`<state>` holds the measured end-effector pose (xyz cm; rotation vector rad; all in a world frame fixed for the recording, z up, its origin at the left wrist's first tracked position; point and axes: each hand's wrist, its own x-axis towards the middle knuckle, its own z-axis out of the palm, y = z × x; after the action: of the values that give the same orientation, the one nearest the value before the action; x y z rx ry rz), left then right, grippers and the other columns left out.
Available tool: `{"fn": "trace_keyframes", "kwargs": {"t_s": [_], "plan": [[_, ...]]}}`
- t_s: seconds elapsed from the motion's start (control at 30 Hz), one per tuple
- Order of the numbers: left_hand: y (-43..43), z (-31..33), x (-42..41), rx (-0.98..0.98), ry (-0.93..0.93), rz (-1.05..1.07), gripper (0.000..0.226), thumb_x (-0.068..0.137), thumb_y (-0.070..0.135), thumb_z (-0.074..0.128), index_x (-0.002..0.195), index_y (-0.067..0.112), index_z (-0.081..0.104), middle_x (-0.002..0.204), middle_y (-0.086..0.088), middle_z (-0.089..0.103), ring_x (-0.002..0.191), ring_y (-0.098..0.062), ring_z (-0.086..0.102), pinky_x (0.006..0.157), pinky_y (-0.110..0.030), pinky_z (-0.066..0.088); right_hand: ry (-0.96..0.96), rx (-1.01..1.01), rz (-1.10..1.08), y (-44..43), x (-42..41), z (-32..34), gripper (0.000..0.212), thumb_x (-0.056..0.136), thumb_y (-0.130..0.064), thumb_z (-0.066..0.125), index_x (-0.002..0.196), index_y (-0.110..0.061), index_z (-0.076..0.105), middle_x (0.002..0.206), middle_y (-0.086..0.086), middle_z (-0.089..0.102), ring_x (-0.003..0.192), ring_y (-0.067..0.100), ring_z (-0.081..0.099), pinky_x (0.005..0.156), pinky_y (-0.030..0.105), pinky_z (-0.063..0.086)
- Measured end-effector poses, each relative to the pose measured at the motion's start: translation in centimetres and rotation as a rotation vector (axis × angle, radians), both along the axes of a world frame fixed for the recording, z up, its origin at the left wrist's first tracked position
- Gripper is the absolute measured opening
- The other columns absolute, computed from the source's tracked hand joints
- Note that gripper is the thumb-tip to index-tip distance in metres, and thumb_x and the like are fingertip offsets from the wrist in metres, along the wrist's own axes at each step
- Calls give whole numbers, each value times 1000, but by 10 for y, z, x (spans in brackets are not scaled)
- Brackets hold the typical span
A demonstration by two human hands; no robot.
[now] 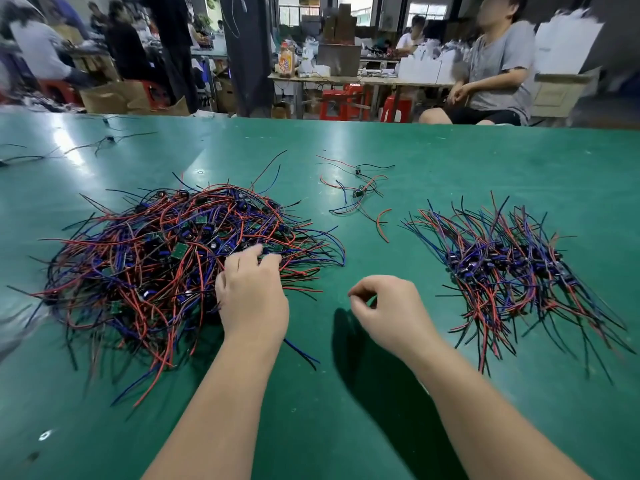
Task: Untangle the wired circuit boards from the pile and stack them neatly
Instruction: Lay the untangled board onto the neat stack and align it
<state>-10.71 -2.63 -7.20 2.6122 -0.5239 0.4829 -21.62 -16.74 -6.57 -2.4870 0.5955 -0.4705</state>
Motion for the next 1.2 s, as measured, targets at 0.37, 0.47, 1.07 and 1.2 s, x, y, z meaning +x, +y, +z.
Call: {"fn": "trace_keyframes", "kwargs": {"t_s": [0.37,0.47,1.07,1.2], "plan": [[2,1,9,218,85,169,27,88,14,56,105,34,65,108,4,56,113,-25,38,101,-44,17,-112,123,-7,-7,-4,-5,14,82,-14,63,78,-23,73,65,-24,61,63,-11,55,61,-1,36],[3,-4,11,180,101,191,24,87,16,60,102,35,64,115,3,51,115,-25,33,106,-46,13,-123,152,-4,-7,-4,-5,14,82,-14,63,77,-24,72,64,-23,61,65,-12,55,60,0,37],[-14,33,-34,-1173,373,-584,15,76,25,75,90,22,69,78,3,73,69,-11,70,62,-22,54,-345,934,209,14,-6,15,24,89,-6,60,85,-24,76,76,0,67,57,12,54,51,19,41],[-21,30,-38,-1296,692,-588,25,67,21,77,90,17,68,72,-3,73,63,-11,66,57,-22,53,-352,1356,289,16,-7,22,9,72,-17,68,74,-11,74,78,13,67,46,9,51,45,16,40]]}}
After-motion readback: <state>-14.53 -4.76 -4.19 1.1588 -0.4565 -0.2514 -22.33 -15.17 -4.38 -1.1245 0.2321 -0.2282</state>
